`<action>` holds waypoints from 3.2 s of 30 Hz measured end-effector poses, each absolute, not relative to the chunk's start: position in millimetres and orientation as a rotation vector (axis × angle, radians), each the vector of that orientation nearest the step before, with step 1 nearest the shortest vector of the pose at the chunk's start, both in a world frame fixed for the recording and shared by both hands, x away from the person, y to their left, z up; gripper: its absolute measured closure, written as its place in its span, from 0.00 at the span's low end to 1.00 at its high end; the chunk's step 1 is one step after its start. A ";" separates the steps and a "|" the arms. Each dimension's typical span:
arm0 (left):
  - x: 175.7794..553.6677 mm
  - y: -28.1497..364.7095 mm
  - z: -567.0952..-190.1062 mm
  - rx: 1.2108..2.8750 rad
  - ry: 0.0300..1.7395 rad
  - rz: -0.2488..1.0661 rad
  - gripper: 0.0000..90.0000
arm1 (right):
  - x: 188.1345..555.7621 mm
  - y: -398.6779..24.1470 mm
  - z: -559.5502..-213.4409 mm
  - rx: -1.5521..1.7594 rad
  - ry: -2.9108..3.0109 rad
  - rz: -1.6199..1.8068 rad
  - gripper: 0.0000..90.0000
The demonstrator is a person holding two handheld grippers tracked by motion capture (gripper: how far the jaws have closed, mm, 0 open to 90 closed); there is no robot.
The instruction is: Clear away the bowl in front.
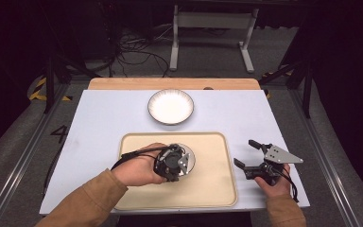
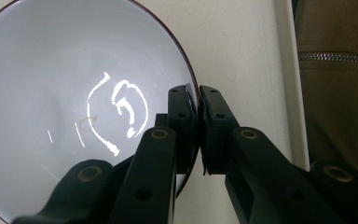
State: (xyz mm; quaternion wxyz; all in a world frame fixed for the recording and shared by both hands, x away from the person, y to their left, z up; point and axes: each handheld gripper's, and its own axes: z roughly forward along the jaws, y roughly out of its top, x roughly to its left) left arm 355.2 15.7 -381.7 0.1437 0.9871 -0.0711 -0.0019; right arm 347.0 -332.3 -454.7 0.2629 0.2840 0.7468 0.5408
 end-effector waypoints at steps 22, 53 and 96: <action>353.7 31.3 -374.8 2.683 -0.102 -0.007 0.66 | 346.5 -332.6 -454.7 0.773 2.010 1.464 0.07; 339.8 102.6 -361.0 1.984 0.271 0.153 0.52 | 345.8 -339.8 -455.3 0.802 1.958 1.538 0.08; 343.9 257.3 -451.1 1.825 0.665 0.402 0.42 | 345.7 -339.6 -455.4 0.796 1.962 1.541 0.07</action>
